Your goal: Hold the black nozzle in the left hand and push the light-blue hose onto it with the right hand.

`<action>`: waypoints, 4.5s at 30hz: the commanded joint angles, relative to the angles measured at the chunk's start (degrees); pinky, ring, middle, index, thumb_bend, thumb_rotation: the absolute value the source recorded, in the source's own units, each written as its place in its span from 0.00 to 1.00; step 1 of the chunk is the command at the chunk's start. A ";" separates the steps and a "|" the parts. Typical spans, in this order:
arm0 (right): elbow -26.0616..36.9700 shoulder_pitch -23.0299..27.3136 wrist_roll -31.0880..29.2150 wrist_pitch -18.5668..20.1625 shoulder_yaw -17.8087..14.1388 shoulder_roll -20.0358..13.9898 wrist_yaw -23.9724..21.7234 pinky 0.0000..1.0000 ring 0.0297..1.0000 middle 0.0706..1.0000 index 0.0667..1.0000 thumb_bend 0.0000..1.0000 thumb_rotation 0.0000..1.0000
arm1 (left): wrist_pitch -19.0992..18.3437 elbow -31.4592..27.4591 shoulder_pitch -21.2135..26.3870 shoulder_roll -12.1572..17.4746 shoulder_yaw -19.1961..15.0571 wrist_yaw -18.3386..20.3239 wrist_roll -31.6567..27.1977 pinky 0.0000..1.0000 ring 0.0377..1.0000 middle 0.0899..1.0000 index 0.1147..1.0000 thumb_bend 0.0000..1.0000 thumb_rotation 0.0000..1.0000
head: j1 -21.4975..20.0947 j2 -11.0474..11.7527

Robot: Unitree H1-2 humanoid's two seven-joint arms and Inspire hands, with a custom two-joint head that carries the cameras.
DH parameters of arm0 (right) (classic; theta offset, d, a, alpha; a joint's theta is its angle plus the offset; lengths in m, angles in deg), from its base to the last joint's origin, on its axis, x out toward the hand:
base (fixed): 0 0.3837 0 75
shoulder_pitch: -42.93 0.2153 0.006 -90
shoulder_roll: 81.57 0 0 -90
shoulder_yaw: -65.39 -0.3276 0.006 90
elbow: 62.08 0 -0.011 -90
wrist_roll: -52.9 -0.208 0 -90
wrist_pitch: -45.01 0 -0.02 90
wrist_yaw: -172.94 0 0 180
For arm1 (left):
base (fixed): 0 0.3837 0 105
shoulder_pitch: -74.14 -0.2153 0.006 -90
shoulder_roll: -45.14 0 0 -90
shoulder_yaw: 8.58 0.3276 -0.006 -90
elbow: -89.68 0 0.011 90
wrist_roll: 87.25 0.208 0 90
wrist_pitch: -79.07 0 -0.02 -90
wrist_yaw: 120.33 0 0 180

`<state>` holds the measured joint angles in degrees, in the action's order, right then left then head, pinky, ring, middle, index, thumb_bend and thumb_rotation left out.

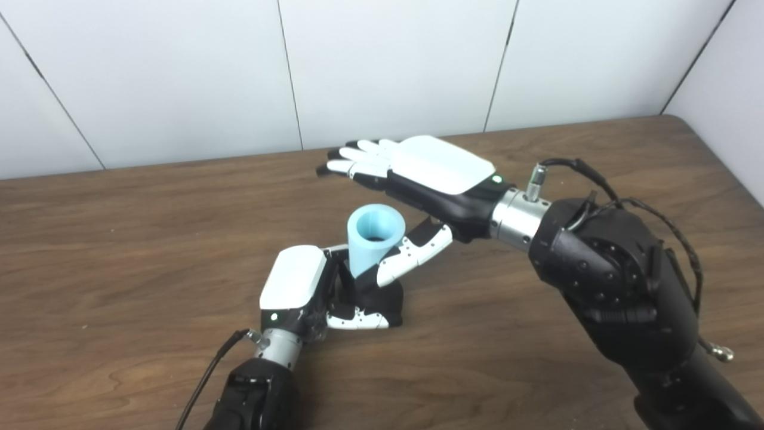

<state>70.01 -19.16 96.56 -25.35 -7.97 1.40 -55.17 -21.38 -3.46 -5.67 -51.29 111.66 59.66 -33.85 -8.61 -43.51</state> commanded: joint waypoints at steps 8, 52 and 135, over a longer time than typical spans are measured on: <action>6.29 -2.39 0.94 -4.88 -3.04 -0.73 1.70 1.00 1.00 1.00 0.98 0.74 0.96 | -0.52 1.66 -2.43 0.93 1.53 4.22 0.35 0.28 0.33 0.38 0.43 0.52 0.00 | -0.26 -0.15; 4.86 -14.98 4.13 -14.20 -4.48 -1.45 -2.79 0.98 1.00 0.99 0.96 0.70 1.00 | -1.20 0.89 -1.94 1.08 1.58 5.92 0.69 0.31 0.36 0.35 0.45 0.52 0.00 | 0.37 -0.74; 4.72 -13.58 0.71 -8.20 -9.30 6.19 6.57 0.90 1.00 0.98 0.98 0.60 1.00 | -0.53 -0.65 -2.14 2.16 0.97 7.11 -0.01 0.33 0.38 0.36 0.46 0.52 0.00 | 1.40 -1.53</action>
<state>74.12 -33.76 97.20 -33.09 -16.91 7.86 -50.16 -22.23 -5.88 -5.82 -50.58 111.80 63.99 -33.62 -7.21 -45.00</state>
